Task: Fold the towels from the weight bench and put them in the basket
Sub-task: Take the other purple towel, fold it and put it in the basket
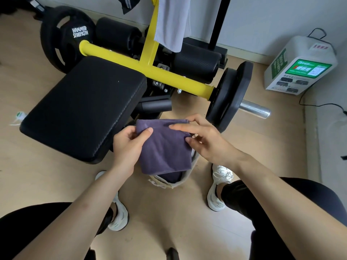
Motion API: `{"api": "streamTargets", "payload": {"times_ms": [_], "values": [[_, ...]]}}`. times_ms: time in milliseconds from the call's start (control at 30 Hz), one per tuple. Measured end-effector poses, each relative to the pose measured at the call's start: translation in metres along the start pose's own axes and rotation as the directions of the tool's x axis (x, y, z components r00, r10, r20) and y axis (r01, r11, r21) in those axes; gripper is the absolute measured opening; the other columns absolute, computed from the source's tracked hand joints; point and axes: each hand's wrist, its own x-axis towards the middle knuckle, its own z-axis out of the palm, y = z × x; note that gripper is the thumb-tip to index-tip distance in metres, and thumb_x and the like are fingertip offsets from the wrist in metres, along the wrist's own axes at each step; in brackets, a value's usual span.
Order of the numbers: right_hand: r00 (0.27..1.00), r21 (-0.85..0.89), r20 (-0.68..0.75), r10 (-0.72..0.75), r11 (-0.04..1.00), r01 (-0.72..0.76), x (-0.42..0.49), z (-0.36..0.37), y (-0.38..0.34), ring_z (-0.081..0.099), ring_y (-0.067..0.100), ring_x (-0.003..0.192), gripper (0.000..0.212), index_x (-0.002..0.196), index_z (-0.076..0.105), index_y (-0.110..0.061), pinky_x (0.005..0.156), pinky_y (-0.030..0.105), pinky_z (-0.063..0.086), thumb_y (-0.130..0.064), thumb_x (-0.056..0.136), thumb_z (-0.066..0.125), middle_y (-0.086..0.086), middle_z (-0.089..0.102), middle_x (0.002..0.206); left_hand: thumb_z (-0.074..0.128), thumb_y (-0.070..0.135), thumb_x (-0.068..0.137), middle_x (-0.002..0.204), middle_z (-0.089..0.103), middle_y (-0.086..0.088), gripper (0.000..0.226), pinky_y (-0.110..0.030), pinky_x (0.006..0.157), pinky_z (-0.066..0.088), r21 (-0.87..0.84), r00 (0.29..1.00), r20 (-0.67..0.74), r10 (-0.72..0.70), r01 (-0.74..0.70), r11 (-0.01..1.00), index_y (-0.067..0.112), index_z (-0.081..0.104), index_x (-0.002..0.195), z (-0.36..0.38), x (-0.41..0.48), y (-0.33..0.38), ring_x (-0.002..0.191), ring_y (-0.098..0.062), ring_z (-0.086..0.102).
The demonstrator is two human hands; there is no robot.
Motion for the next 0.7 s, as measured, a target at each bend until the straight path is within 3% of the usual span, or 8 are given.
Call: {"api": "streamTargets", "payload": {"times_ms": [100, 200, 367, 467, 533, 633, 700], "values": [[0.998, -0.126, 0.065, 0.019, 0.992, -0.011, 0.0, 0.005, 0.001, 0.047, 0.011, 0.11, 0.065, 0.135, 0.062, -0.028, 0.093, 0.017, 0.044, 0.013, 0.087, 0.049, 0.006, 0.045, 0.121, 0.08, 0.027, 0.085, 0.085, 0.077, -0.007, 0.016, -0.044, 0.08, 0.06, 0.043, 0.999, -0.014, 0.047, -0.046, 0.998, 0.013, 0.071, 0.083, -0.001, -0.001, -0.001, 0.091, -0.03, 0.075], [0.991, -0.139, 0.067, 0.114, 0.985, -0.104, 0.0, 0.011, 0.003, 0.046, 0.011, 0.097, 0.069, 0.142, 0.055, -0.027, 0.083, 0.011, 0.04, 0.007, 0.081, 0.053, 0.006, 0.044, 0.108, 0.079, 0.022, 0.086, 0.087, 0.075, -0.009, 0.014, -0.046, 0.082, 0.059, 0.11, 0.993, 0.016, 0.113, -0.114, 0.987, 0.012, 0.069, 0.085, 0.0, -0.005, 0.002, 0.085, -0.023, 0.072], [0.961, -0.026, 0.001, 0.275, 0.961, -0.275, 0.005, 0.013, 0.008, 0.05, 0.0, 0.086, 0.066, 0.143, 0.054, -0.022, 0.082, 0.004, 0.038, 0.0, 0.081, 0.061, 0.005, 0.045, 0.102, 0.081, 0.014, 0.085, 0.098, 0.076, 0.002, 0.023, -0.031, 0.081, 0.059, 0.149, 0.975, 0.144, 0.171, -0.192, 0.97, 0.015, 0.07, 0.105, 0.001, -0.01, 0.007, 0.092, -0.014, 0.072], [0.935, 0.013, -0.016, 0.354, 0.935, -0.354, 0.005, 0.015, 0.006, 0.051, 0.0, 0.089, 0.063, 0.142, 0.054, -0.019, 0.082, 0.005, 0.038, 0.002, 0.083, 0.064, 0.007, 0.046, 0.107, 0.083, 0.013, 0.081, 0.106, 0.072, 0.014, 0.043, -0.017, 0.075, 0.054, 0.251, 0.926, 0.287, 0.246, -0.321, 0.913, 0.024, 0.067, 0.118, 0.0, -0.014, 0.005, 0.093, -0.004, 0.069], [0.921, 0.094, -0.008, 0.389, 0.917, -0.387, 0.006, 0.014, 0.001, 0.056, 0.002, 0.086, 0.059, 0.141, 0.055, -0.015, 0.074, 0.005, 0.044, 0.004, 0.086, 0.063, 0.011, 0.048, 0.111, 0.083, 0.015, 0.08, 0.109, 0.069, 0.016, 0.048, -0.02, 0.073, 0.053, 0.294, 0.877, 0.352, 0.327, -0.436, 0.851, 0.027, 0.066, 0.123, 0.001, -0.017, 0.004, 0.091, -0.007, 0.067], [0.916, 0.326, 0.051, 0.397, 0.86, -0.392, 0.007, 0.014, -0.009, 0.067, 0.011, 0.08, 0.051, 0.128, 0.062, -0.02, 0.068, 0.019, 0.058, 0.01, 0.086, 0.061, 0.023, 0.06, 0.109, 0.08, 0.023, 0.077, 0.11, 0.064, 0.013, 0.051, -0.025, 0.071, 0.056, 0.285, 0.802, 0.423, 0.422, -0.56, 0.778, 0.025, 0.068, 0.127, 0.003, -0.02, 0.003, 0.088, -0.013, 0.066], [0.903, 0.507, 0.099, 0.417, 0.76, -0.406, 0.006, 0.015, -0.013, 0.069, 0.017, 0.09, 0.047, 0.119, 0.066, -0.026, 0.078, 0.037, 0.063, 0.008, 0.087, 0.064, 0.016, 0.068, 0.104, 0.078, 0.028, 0.077, 0.114, 0.061, 0.01, 0.057, -0.027, 0.071, 0.058, 0.259, 0.771, 0.462, 0.439, -0.59, 0.765, 0.02, 0.067, 0.132, 0.005, -0.024, 0.003, 0.09, -0.016, 0.066]]}}
